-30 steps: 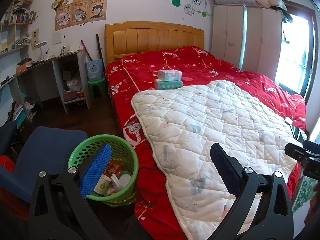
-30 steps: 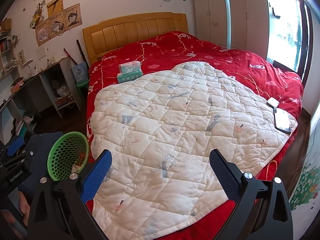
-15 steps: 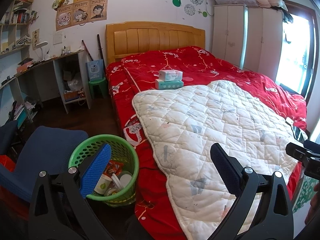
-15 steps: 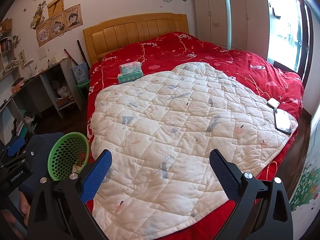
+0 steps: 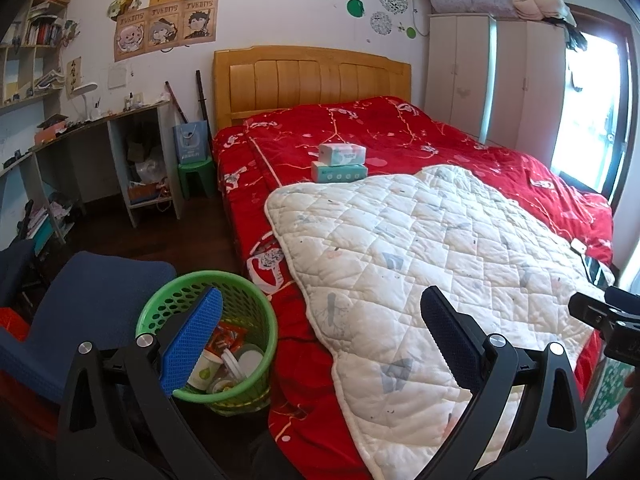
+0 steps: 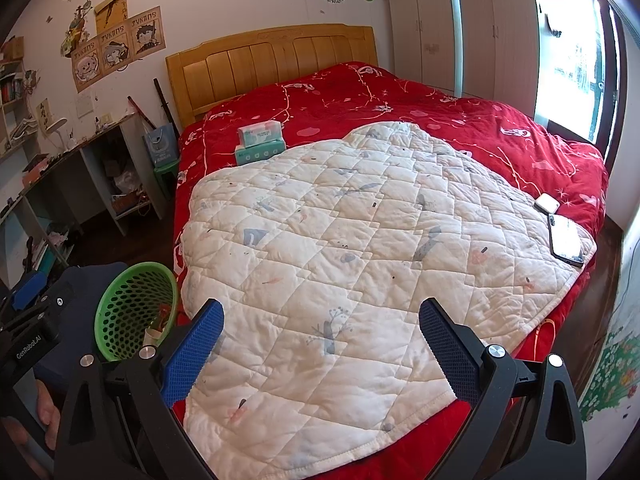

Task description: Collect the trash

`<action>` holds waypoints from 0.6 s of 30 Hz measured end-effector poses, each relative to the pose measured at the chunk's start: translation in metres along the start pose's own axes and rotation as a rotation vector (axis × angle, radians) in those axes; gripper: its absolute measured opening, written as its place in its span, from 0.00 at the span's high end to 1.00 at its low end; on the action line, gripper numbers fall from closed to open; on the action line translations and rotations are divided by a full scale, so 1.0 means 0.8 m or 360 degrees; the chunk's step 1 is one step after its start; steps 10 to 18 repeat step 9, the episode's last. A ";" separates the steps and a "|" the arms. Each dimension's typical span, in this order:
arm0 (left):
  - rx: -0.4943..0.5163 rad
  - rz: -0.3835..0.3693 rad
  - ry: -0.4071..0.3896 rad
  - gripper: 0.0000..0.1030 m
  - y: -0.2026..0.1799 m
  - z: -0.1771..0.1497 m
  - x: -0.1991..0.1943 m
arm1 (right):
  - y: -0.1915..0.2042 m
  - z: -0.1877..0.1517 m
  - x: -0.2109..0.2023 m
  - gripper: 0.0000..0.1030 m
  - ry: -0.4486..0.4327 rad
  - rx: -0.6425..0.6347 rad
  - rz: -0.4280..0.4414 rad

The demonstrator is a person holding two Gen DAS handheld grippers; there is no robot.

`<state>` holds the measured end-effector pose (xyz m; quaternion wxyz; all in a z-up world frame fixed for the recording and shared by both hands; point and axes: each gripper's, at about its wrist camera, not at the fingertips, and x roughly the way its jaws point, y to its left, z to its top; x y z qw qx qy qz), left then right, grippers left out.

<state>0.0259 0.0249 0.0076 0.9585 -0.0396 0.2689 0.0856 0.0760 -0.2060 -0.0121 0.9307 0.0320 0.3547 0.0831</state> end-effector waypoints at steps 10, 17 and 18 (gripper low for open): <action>-0.0027 0.0001 0.0031 0.05 0.001 0.000 0.006 | -0.005 -0.008 0.004 0.08 0.0012 0.0013 -0.0001; -0.0027 0.0001 0.0031 0.05 0.001 0.000 0.006 | -0.005 -0.008 0.004 0.08 0.0012 0.0013 -0.0001; -0.0027 0.0001 0.0031 0.05 0.001 0.000 0.006 | -0.005 -0.008 0.004 0.08 0.0012 0.0013 -0.0001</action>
